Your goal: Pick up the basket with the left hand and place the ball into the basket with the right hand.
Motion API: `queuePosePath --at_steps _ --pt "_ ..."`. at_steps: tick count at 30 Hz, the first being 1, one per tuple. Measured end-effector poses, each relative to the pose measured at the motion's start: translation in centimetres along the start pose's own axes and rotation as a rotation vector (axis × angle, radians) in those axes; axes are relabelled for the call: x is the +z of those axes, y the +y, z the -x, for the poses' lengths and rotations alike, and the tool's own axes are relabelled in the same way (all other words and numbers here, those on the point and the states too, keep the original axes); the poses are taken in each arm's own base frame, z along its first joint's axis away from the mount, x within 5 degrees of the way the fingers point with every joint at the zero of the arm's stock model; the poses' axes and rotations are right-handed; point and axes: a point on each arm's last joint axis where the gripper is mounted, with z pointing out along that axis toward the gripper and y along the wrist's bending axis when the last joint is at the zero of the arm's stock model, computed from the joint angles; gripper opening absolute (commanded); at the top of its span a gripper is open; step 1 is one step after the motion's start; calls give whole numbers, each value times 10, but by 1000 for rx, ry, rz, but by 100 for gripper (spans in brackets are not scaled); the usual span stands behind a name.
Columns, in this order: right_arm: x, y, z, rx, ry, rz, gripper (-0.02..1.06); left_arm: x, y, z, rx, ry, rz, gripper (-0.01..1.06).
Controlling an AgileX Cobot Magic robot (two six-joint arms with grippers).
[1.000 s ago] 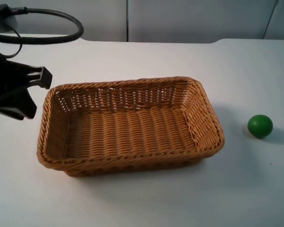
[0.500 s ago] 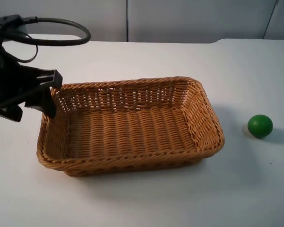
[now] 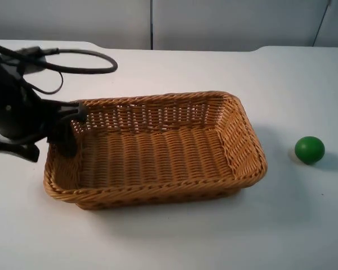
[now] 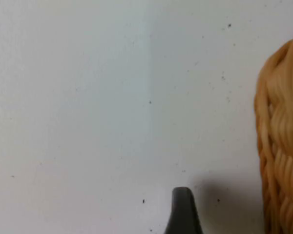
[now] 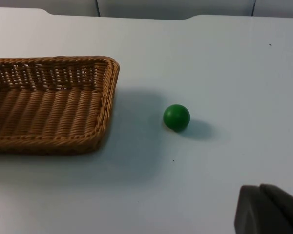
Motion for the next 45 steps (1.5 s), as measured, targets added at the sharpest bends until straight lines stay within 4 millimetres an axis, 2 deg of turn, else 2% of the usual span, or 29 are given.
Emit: queuePosePath --at_steps 1,3,4,5,13,22,31,37,41,45 --pt "0 0 0 0 0 0 0 4 1 0 -18 2 0 47" --pt "0 0 0 0 0 0 0 7 1 0 -42 2 -7 20" --pt "0 0 0 0 0 0 0 7 0 0 -59 -2 -12 20" --pt "0 0 0 0 0 0 0 7 -1 1 -73 -7 -19 -1" --pt "0 0 0 0 0 0 0 2 -5 6 -126 -36 -46 0" --pt "0 0 0 0 0 0 0 -35 -14 16 -131 -118 -100 0" --pt "0 0 0 0 0 0 0 -56 -11 16 -217 -86 -176 0" --pt "0 0 0 0 0 0 0 -57 -12 9 -318 -94 -218 0" --pt "0 0 0 0 0 0 0 -46 -2 -11 -350 -85 -177 0" --pt "0 0 0 0 0 0 0 -42 1 -20 -399 -66 -175 0"
